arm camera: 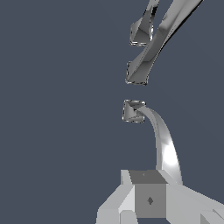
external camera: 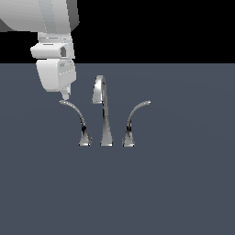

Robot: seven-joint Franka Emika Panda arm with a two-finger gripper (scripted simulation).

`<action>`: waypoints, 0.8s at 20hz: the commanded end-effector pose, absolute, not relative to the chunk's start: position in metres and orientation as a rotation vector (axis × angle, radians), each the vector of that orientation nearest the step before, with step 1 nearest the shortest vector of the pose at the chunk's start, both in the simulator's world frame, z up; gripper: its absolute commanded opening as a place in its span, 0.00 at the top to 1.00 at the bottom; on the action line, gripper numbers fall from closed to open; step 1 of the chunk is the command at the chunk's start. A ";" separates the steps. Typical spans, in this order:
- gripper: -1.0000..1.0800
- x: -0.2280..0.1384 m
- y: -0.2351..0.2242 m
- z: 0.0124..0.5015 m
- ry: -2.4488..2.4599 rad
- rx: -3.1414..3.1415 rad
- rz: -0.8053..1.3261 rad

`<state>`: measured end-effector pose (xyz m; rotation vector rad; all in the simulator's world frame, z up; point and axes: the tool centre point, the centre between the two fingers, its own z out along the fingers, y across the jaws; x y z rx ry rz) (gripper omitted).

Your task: Turn on the faucet by rotating a designated handle.

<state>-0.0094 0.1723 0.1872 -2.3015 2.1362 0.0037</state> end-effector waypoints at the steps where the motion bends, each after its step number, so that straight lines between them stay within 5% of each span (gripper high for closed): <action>1: 1.00 -0.001 0.170 0.181 2.176 -2.265 0.001; 16: 1.00 0.009 0.168 0.170 2.245 -2.199 -0.001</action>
